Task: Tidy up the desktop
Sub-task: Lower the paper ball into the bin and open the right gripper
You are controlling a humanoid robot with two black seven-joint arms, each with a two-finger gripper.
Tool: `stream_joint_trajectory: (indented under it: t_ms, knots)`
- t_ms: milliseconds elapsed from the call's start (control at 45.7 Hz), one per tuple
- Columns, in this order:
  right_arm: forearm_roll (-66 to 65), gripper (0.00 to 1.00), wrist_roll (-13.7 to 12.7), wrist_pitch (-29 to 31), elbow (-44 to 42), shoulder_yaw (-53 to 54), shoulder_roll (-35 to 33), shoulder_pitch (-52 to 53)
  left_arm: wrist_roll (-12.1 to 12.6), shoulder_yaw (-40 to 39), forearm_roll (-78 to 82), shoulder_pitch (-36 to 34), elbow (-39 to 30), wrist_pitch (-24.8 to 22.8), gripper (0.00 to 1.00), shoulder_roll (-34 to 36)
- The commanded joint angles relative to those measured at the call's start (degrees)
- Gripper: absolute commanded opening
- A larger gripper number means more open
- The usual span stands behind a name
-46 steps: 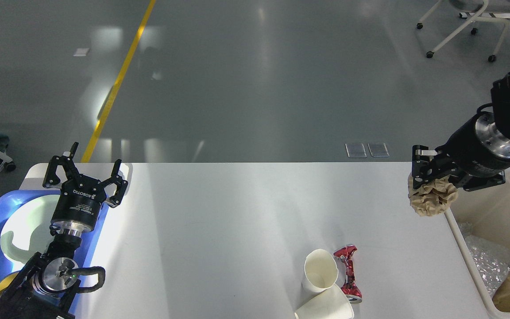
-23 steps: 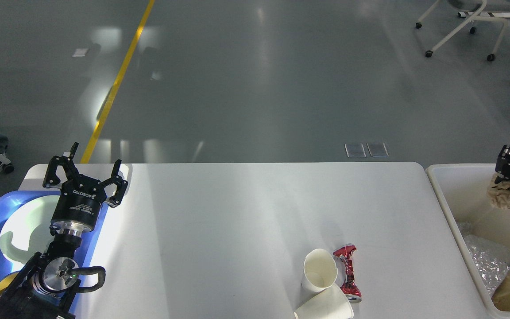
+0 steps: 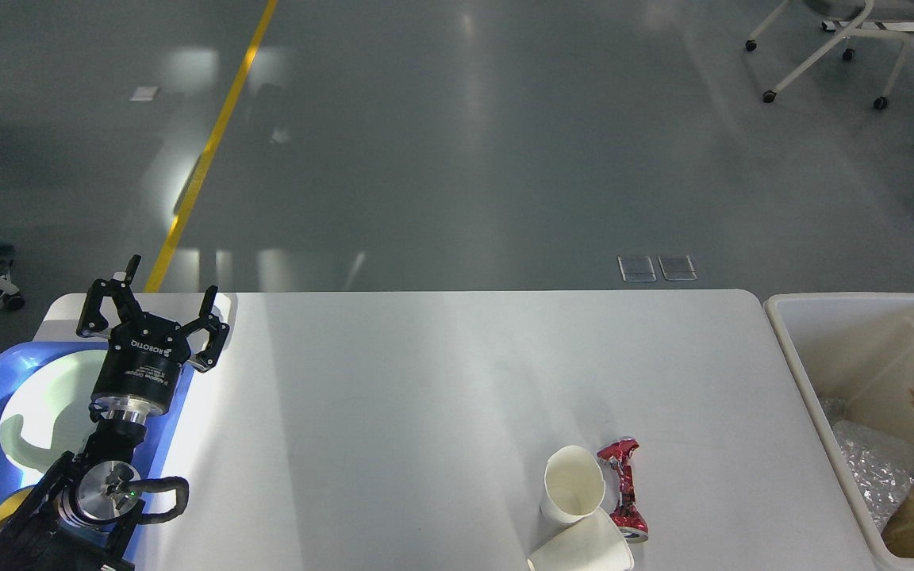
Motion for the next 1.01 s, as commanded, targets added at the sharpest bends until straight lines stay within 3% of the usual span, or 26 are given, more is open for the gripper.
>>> stream_joint_trajectory:
  t_ms: [0, 219, 613, 635, 679, 701, 744, 985]
  knots:
    - [0.91, 0.00, 0.00, -9.00, -5.82, 0.94, 6.52, -8.53, -0.07, -0.01, 0.00, 0.00, 0.00, -0.04, 0.97, -0.01]
    - [1.00, 0.00, 0.00, -17.27, -13.21, 1.20, 14.62, -18.47, 0.02, -0.01, 0.00, 0.00, 0.00, 0.05, 0.97, -0.01]
    - [1.00, 0.00, 0.00, -18.77, -13.21, 3.22, 16.03, -21.47, 0.02, -0.01, 0.00, 0.00, 0.00, 0.05, 0.97, -0.01]
    - [1.00, 0.07, 0.00, -18.94, -13.21, 3.13, 15.85, -21.47, -0.07, -0.01, 0.00, 0.00, 0.00, 0.05, 0.97, 0.08]
    - [1.09, 0.46, 0.00, -19.91, -13.21, 3.22, 15.68, -21.38, 0.02, -0.01, 0.00, 0.00, 0.00, 0.05, 0.97, -0.01]
    - [1.09, 0.76, 0.00, -21.48, -13.21, 3.22, 15.59, -21.29, -0.07, -0.01, 0.00, 0.00, 0.00, 0.05, 0.97, -0.01]
    - [1.09, 1.00, 0.00, -23.77, -13.03, 3.31, 15.59, -21.29, -0.07, -0.01, 0.00, 0.00, 0.00, 0.05, 0.97, -0.01]
    - [0.91, 1.00, 0.09, -25.27, -12.07, 3.40, 15.76, -21.38, -0.07, -0.01, 0.00, 0.00, 0.00, -0.04, 0.97, -0.01]
